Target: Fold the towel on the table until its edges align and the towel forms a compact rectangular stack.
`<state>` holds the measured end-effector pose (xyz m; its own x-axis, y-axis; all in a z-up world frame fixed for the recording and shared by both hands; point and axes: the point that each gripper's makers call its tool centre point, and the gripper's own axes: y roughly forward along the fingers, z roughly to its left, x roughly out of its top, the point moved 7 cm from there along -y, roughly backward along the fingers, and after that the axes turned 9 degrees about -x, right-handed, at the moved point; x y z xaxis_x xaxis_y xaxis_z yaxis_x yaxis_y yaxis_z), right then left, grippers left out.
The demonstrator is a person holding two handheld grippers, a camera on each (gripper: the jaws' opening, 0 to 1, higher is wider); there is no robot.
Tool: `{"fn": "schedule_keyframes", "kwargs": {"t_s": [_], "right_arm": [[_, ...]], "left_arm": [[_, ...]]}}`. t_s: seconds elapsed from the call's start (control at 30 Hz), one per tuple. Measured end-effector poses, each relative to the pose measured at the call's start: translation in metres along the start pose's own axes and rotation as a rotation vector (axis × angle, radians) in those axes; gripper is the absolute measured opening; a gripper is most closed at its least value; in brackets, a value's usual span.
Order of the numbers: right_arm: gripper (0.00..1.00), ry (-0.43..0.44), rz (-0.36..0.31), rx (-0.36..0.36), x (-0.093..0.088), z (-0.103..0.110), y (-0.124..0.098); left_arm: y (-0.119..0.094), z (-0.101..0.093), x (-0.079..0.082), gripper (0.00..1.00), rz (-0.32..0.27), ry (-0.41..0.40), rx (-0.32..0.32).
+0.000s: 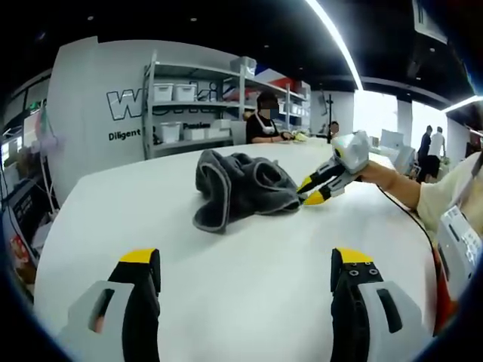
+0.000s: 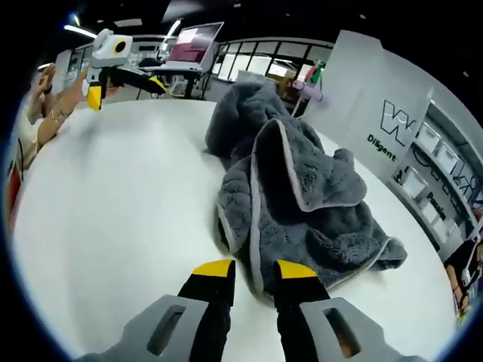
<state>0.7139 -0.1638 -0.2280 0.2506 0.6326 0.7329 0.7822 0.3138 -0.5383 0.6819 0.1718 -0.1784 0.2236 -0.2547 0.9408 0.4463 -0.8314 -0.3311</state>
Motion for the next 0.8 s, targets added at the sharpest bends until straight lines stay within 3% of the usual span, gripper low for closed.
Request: {"fn": "schedule_keyframes", "kwargs": {"t_s": [0.23,0.8], "right_arm": [[0.02,-0.03,-0.029,-0.016,-0.002,-0.005,0.002],[0.01,-0.052,-0.107,-0.118,0.021,-0.029,-0.026]], "left_arm": [[0.0,-0.001,0.0,0.92,0.004,-0.002,0.0],[0.0,0.0,-0.003,0.91,0.016,-0.01,0.002]]}}
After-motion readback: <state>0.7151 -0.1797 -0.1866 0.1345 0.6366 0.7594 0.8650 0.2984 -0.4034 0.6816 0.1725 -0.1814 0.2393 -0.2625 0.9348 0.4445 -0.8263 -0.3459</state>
